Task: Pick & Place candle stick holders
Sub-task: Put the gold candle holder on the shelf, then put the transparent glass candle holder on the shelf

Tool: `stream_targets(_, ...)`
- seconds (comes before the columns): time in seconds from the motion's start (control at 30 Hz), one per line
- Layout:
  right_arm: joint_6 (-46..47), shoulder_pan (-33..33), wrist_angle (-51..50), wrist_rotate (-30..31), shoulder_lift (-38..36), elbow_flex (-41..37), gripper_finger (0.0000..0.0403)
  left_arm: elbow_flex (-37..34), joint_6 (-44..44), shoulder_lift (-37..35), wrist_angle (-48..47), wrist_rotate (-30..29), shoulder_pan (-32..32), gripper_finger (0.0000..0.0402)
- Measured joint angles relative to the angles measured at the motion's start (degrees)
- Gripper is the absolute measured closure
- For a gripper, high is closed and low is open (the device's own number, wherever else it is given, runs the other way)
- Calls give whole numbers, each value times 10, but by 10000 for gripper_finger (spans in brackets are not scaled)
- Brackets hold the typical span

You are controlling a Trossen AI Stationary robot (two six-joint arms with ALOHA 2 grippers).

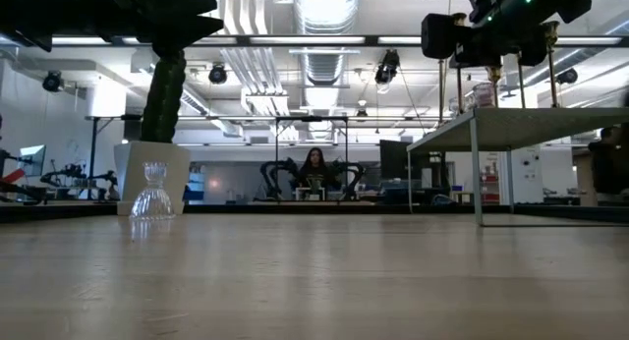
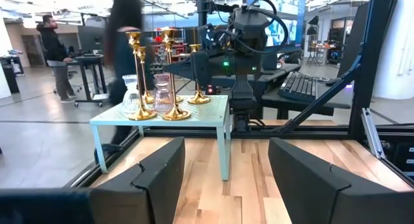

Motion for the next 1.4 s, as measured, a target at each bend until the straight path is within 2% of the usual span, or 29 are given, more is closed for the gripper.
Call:
stream_targets(0.2, -25, 0, -7, -15, 2, 12, 348, 0, 0, 0, 0, 0, 0, 173)
stream_targets(0.6, -28, 0, -23, 1, 0, 13, 276, 0, 0, 0, 0, 0, 0, 173)
stream_targets(1.17, -26, 0, -56, 8, -40, 14, 263, 0, 0, 0, 0, 0, 0, 173)
stream_targets(1.4, -23, 0, -59, -19, -46, 14, 252, 0, 0, 0, 0, 0, 0, 173)
